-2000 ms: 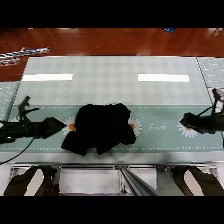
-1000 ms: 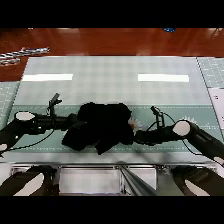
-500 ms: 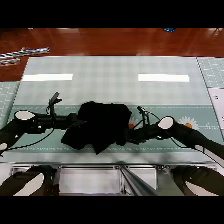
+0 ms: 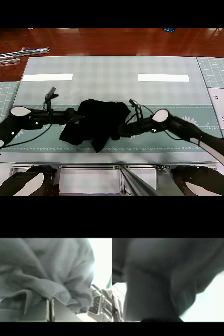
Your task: Fold the shirts.
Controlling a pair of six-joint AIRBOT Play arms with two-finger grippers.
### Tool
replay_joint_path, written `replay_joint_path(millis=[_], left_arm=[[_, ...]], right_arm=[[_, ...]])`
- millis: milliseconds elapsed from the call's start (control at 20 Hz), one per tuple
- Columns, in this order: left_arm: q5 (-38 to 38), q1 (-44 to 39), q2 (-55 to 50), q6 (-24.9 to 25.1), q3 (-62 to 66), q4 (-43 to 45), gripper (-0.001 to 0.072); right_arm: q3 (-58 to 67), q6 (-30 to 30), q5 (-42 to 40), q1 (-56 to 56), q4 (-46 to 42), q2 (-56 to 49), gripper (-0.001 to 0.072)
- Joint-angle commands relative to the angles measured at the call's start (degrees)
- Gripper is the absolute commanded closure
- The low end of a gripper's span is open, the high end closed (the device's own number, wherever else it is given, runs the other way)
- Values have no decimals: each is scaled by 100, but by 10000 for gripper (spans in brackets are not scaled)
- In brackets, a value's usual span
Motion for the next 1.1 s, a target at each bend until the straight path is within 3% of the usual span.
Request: replay_joint_path(millis=[0, 150, 450, 600, 800, 900, 1050], left_arm=[[-420, 540, 192, 4, 1088, -459, 683], [-433, 966, 420, -70, 2815, -813, 683], [-400, 1499, 496, -452, 6317, -782, 683], [-457, 1899, 861, -490, 7191, -695, 683], [-1023, 2369, 1773, -695, 7283, 787, 683], [-1298, 2267, 2194, -1169, 7171, 1886, 683], [-1460, 1725, 2782, -1451, 6631, 2905, 683]], right_arm=[[1108, 769, 813, -789, -1757, 428, 695], [2942, 1392, 1521, -1779, -3152, 1082, 695], [6509, 1432, 3005, -2782, -4387, 1773, 695], [7202, 1462, 3318, -2802, -5228, 2343, 695], [7243, 1674, 3351, -2802, -6043, 3215, 695], [7243, 1722, 3491, -2802, -6293, 3456, 695], [7213, 1882, 3897, -2802, -6564, 3571, 695]])
